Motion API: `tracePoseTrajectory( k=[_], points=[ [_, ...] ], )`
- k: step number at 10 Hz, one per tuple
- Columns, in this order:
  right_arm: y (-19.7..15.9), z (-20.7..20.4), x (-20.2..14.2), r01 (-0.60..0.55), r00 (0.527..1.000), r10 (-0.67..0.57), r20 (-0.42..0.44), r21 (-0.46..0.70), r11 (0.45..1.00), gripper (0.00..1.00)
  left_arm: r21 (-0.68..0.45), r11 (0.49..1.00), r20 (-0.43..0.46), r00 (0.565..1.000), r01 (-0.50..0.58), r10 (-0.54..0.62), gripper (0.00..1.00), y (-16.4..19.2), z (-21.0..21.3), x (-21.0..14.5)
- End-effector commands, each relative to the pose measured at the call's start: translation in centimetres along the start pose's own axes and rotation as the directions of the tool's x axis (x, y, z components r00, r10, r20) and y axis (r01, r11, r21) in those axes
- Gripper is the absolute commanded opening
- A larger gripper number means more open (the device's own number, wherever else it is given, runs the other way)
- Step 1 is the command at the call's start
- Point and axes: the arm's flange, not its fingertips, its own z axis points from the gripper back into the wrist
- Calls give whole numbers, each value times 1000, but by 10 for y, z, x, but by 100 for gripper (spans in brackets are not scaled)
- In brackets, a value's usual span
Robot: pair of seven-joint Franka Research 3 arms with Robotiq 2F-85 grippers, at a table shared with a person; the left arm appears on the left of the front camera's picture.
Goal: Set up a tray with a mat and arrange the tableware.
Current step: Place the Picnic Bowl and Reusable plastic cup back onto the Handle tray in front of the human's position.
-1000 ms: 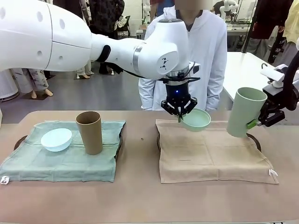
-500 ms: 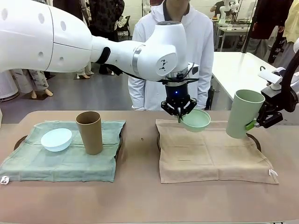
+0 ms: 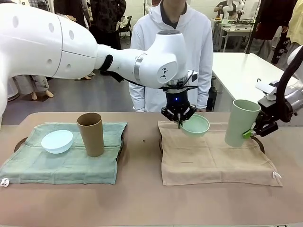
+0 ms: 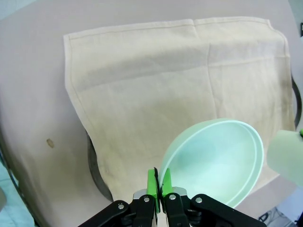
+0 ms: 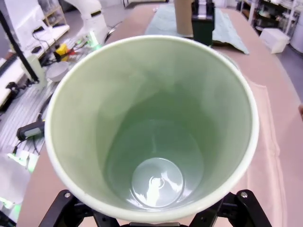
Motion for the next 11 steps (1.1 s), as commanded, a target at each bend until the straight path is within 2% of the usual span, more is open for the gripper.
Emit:
tracePoseTrajectory(
  k=[1,4,11],
  points=[
    [-19,-3,-3,49,998,-49,27,-31,998,81,-32,999,-5,1000,10,-10,4,5,-8,3],
    [-29,-12,-16,55,998,-55,8,-45,997,81,-70,998,-27,1000,4,-6,4,15,-28,12],
    [-46,-31,-45,77,997,-77,-3,-33,997,81,-49,999,-83,997,-8,4,4,14,-54,16]
  ],
)
